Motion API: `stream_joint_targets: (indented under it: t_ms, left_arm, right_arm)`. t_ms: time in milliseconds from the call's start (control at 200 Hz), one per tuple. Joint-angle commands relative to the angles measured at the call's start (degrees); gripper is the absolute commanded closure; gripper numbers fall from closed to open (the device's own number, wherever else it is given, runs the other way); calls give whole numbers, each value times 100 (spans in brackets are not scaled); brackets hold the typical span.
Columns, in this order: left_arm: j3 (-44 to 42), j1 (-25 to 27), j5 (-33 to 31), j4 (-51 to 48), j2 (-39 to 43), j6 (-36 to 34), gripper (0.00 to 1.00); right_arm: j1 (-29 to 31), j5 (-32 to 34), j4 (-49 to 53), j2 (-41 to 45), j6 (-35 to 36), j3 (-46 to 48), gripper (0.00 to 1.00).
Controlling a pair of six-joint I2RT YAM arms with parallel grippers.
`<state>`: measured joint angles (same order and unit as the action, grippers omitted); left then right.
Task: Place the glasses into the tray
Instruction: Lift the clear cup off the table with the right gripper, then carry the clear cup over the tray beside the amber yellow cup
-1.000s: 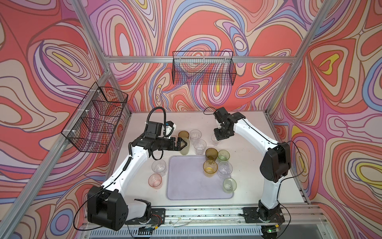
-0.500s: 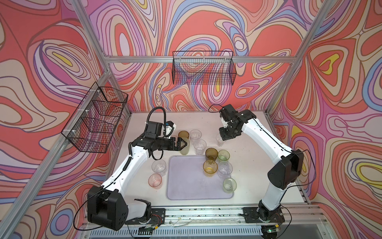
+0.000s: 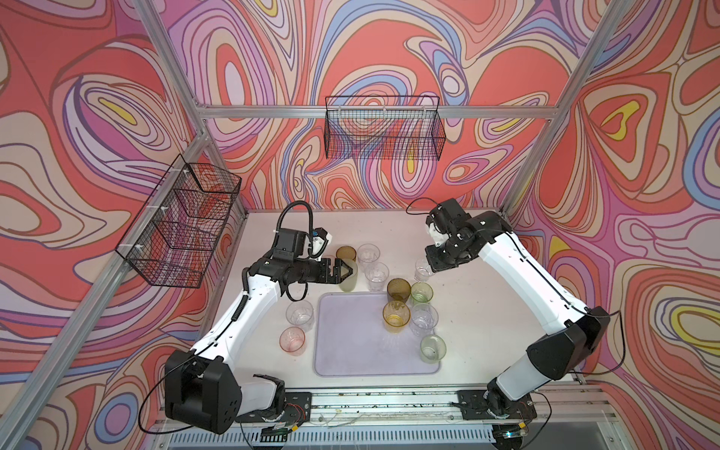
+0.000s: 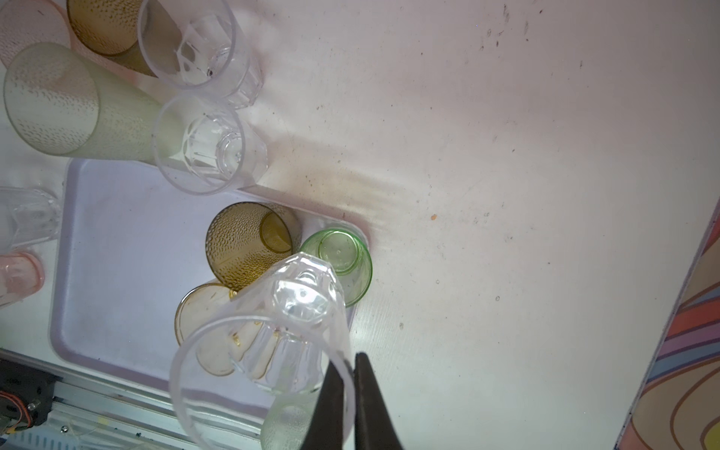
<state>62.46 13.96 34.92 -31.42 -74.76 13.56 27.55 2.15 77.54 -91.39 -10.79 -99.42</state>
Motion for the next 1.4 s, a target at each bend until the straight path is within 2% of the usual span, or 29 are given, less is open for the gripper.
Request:
stream_joint_targets:
  t_ms: [0,135,366,1062,1397]
  left_arm:
    - [-9,8,51,76,32,-38,4]
    - [-8,7,28,81,32,-36,4]
    - [-6,6,33,75,32,-47,4]
    - [1,8,84,101,5,-21,4]
    - [-7,9,60,99,-3,-28,4]
  right_arm:
    - [91,-170,85,301,-45,142,100]
    - [303,-215,153,493,-111,301,100]
    - [996,-22,376,647,-235,499,100]
    - [2451,-91,7,1283,-628,1594,100]
    - [2953,-9,-335,1445,-732,2146,100]
